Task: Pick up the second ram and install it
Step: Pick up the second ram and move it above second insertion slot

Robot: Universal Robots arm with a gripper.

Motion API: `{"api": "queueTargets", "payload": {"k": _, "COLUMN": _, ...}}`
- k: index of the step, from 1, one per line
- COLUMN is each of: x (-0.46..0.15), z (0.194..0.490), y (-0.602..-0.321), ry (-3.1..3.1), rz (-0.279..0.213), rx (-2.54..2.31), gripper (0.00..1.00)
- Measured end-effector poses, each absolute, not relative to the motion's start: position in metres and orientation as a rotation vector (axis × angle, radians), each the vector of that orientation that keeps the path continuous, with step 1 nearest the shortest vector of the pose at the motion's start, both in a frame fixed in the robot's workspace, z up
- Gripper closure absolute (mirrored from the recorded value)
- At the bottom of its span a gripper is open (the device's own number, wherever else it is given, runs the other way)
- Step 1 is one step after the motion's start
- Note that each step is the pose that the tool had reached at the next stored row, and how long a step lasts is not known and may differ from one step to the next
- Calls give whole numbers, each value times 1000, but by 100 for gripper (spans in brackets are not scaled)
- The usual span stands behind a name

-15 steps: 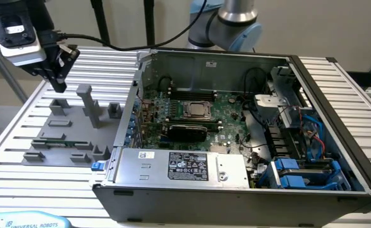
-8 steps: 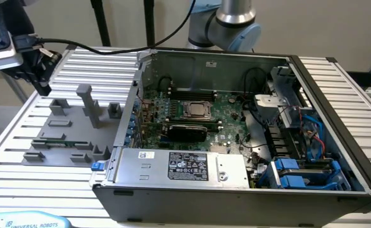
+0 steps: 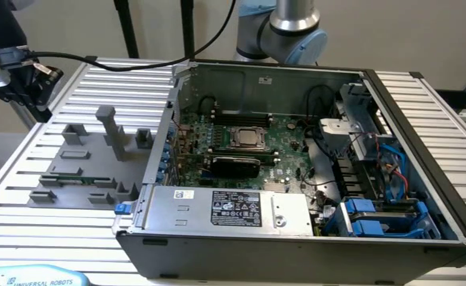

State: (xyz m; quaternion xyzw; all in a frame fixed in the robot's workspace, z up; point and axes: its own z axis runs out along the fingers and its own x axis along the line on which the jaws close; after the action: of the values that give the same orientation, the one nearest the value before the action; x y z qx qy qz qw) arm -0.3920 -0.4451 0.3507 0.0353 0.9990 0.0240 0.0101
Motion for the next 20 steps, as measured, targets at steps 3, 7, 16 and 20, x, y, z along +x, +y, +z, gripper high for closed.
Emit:
{"api": "queueTargets", "payload": {"k": 3, "x": -392, "z": 351, "y": -445, "ry": 3119, "rz": 75, "rx": 110, "gripper": 89}}
{"api": "queueTargets", "payload": {"k": 7, "x": -392, "z": 351, "y": -445, "ry": 3119, "rz": 75, "rx": 110, "gripper": 89}}
{"api": "queueTargets", "payload": {"k": 16, "x": -392, "z": 349, "y": -445, "ry": 3121, "rz": 76, "rx": 35, "gripper": 89}}
{"api": "queueTargets", "payload": {"k": 20, "x": -392, "z": 347, "y": -445, "ry": 3122, "rz": 77, "rx": -78, "gripper": 89}}
